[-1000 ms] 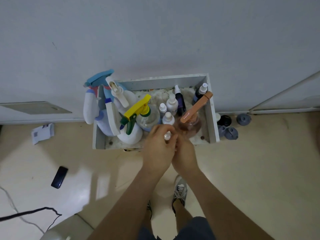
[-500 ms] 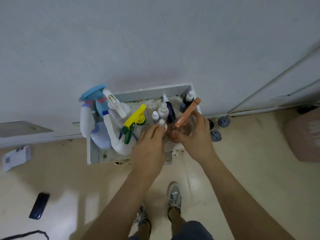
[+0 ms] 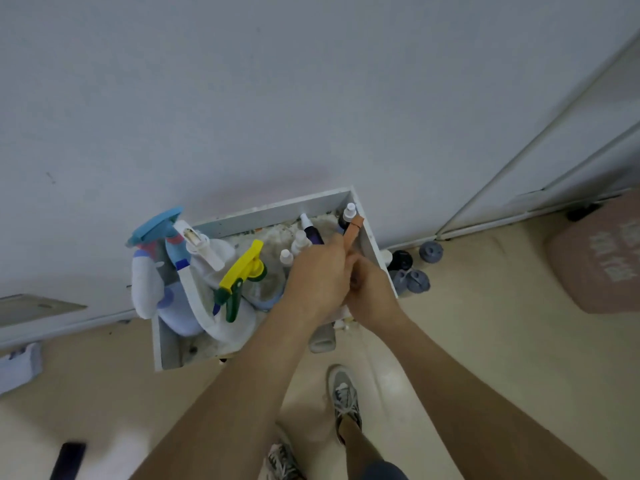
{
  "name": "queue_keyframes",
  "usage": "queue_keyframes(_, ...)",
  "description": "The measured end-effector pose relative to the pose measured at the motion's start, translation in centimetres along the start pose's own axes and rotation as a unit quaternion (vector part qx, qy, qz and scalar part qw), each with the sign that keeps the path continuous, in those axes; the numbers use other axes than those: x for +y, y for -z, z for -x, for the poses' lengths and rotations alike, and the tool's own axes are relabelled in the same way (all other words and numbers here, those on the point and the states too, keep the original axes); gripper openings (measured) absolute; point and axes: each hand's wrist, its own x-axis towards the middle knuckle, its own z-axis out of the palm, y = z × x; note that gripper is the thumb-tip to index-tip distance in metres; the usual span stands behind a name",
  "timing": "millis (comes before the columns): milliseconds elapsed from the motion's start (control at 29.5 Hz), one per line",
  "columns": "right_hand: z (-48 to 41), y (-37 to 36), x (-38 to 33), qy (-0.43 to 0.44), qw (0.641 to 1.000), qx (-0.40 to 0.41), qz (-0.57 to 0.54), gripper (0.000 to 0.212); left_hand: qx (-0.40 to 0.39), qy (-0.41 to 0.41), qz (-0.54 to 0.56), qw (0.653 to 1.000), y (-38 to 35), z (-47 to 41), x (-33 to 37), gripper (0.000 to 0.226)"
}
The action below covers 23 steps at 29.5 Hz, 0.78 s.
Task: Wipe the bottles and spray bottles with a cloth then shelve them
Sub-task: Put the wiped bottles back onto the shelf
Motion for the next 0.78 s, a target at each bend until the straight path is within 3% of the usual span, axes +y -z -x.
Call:
queue_keyframes(305, -1.4, 2.2, 0.5, 0.068, 0.994, -0.081, -0.036, 0.033, -0.041, 0.019, 0.028, 0.999, 1.2, 0.0, 0.4, 0.028)
queue_keyframes(474, -3.8, 5.7, 1.4, 0.076, 0.967, -0.244, -0.014, 0.029, -0.049, 0.012, 0.024, 0.998, 1.8, 0.2, 0.6, 0.023)
queue_keyframes(508, -4.9, 6.9, 1.6, 0.073, 0.966, -0.246, 0.030, 0.031, -0.043, 0.016, 0.022, 0.999, 1.8, 0.3, 0.7, 0.021)
queue_keyframes(610, -8.8, 8.9, 1.4, 0.047, 0.991, -0.092, 0.082, 0.041, -0.007, 0.051, 0.016, 0.999, 1.6, 0.7, 0.5, 0.023)
queue_keyframes(678, -10.8, 7.9, 0.3, 0.052, 0.991, -0.090, 0.083, 0.059, 0.021, 0.073, 0.020, 0.997, 1.4, 0.8, 0.4, 0.027)
queue_keyframes(712, -11.5, 6.7, 0.1, 0.063, 0.986, -0.120, 0.100, 0.057, 0.025, 0.078, 0.015, 0.997, 1.3, 0.8, 0.6, 0.029)
queue_keyframes(779, -12.4, 4.4, 0.3, 0.075, 0.976, -0.140, 0.152, 0.020, 0.031, 0.091, 0.007, 0.995, 0.8, 0.8, 1.0, 0.032)
